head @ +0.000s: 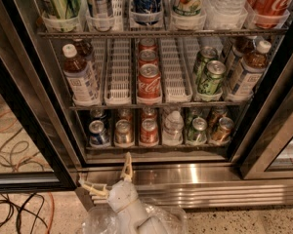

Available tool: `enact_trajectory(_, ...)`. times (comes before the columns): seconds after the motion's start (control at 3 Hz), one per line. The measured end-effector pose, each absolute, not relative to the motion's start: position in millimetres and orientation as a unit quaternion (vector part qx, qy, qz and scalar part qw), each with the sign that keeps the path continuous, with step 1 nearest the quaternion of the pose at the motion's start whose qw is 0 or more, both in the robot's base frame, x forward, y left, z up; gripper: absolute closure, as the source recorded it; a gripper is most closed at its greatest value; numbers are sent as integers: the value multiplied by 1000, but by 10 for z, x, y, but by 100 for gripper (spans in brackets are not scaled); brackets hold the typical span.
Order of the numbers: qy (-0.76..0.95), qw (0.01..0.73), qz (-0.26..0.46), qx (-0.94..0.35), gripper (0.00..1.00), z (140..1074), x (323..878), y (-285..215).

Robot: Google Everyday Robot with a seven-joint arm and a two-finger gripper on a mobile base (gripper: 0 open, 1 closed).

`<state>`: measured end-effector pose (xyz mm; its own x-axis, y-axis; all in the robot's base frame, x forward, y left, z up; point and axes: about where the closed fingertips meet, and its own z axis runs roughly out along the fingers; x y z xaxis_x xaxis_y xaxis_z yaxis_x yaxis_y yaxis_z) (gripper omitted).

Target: Pick pepsi can from bottom shelf of fridge

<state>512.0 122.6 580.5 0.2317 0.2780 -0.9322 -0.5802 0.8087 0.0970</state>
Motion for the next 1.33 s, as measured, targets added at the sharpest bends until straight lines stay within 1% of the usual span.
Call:
enact_trajectory(0.33,559,771,272,-139,0,5792,5124,1203)
enact_trajectory(0.67,584,760,233,-164,0,5728,5132,1079)
enact_trajectory(1.0,602,750,154,-226,0,5793,5091,948)
enact_trajectory(1.33,609,745,138,-236,0,5799,5129,901)
